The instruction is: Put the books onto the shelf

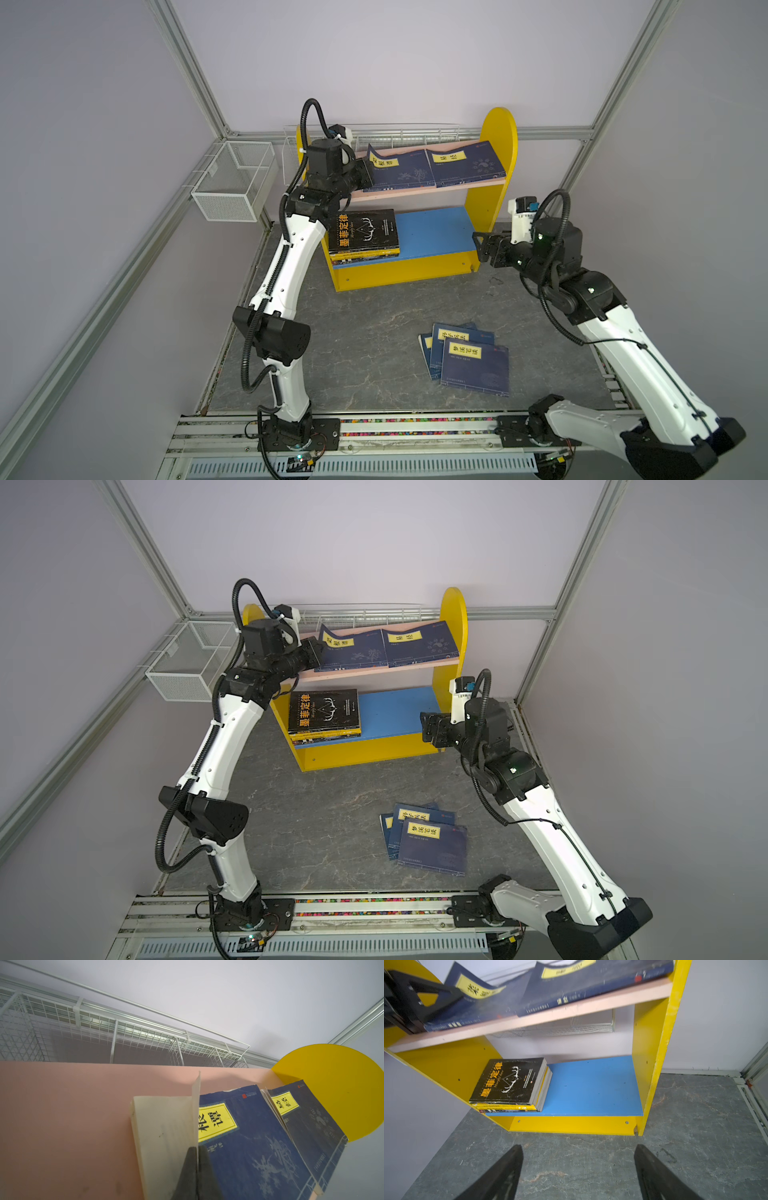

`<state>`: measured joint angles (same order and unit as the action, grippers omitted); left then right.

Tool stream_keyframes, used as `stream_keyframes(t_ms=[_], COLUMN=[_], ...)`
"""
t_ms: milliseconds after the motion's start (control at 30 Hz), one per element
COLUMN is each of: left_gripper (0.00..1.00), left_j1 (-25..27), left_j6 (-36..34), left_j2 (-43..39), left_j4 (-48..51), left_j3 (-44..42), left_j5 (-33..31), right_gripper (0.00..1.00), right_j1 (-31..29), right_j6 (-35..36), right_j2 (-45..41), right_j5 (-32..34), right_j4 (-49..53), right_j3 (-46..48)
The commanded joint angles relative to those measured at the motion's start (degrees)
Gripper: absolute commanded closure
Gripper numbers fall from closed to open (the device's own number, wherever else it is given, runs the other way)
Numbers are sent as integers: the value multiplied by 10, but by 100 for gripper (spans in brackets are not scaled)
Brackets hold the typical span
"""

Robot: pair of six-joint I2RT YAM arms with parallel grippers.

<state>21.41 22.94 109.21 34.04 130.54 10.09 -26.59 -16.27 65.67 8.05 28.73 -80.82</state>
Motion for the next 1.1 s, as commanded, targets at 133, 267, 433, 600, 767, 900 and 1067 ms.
stream_keyframes(t_ms=[133, 267, 433, 600, 767, 900, 1067], left_gripper=[100, 100, 100, 100, 100, 100, 100], left_j1=[16, 15, 15, 15, 15, 14, 15], left_j6=[-2, -9, 1, 14, 25, 42, 69], left_j2=[-18, -46, -96, -168, -221, -253, -274], left_j4=[62, 57, 37, -6, -24, -50, -80], left_j3=[-28, -31, -97, -199, -270, -320, -354], left_j5=[-10, -31, -33, -47, -50, -50, -42], right_gripper=[13, 14, 16, 18, 19, 23, 25], right_j1=[4, 5, -4, -44, -89, -122, -147], right_j6=[9, 2, -65, -145, -219, -275, -328], right_j2=[3, 0, 8, 32, 62, 105, 161], right_j5=[-6, -23, -126, -146, -139, -126, -136], right_j4=[-4, -7, -56, -131, -233, -303, -410], right_j3=[-53, -51, -12, 23, 48, 46, 43])
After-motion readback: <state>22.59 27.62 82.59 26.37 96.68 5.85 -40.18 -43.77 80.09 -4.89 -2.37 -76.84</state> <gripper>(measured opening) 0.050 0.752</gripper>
